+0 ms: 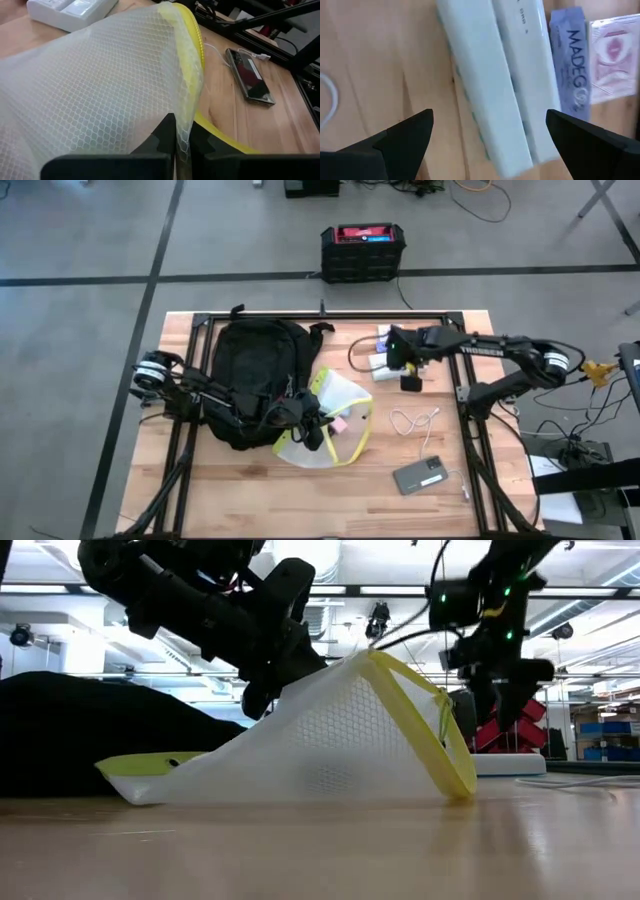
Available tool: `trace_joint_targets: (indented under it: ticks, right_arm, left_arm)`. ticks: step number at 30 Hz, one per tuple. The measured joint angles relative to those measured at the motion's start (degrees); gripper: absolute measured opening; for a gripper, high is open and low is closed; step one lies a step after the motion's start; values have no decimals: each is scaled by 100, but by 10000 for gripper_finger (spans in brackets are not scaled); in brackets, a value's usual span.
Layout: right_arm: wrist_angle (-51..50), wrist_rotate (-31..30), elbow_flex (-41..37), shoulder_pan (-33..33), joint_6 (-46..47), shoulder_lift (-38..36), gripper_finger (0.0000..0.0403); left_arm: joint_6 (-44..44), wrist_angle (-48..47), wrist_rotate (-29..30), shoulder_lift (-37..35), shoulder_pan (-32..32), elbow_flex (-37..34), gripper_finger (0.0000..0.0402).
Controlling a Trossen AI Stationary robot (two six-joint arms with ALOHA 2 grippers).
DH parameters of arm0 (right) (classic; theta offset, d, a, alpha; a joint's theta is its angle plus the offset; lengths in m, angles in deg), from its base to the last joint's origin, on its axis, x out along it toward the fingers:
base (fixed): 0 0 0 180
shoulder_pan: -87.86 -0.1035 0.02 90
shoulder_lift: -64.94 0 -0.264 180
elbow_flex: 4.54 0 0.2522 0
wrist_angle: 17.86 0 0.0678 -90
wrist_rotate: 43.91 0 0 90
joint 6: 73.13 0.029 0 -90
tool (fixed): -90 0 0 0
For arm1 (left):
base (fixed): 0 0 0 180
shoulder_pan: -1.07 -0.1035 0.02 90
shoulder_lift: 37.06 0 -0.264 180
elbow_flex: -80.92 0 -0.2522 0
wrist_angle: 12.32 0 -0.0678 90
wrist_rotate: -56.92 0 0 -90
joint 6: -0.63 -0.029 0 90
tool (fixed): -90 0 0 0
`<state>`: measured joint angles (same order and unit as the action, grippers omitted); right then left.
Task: Unpack backpack
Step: Put the white pill organizer into the white zip bag
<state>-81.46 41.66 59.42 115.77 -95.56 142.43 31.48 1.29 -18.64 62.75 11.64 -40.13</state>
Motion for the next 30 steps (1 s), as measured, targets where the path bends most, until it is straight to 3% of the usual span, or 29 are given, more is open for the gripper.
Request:
trace_joint_targets:
  ticks: [4, 18, 30]
  right_arm:
    - [263, 298, -136, 359, -232, 207, 373]
    - [619, 168, -122, 372, -746, 1029, 370]
    - [434, 1, -118, 5, -373, 747, 304]
  left_arm:
    - [-9, -44, 2, -7, 0, 2, 0]
    - [-13, -56, 17, -7, -4, -74, 0]
    - [-11, -45, 19, -7, -4, -87, 0]
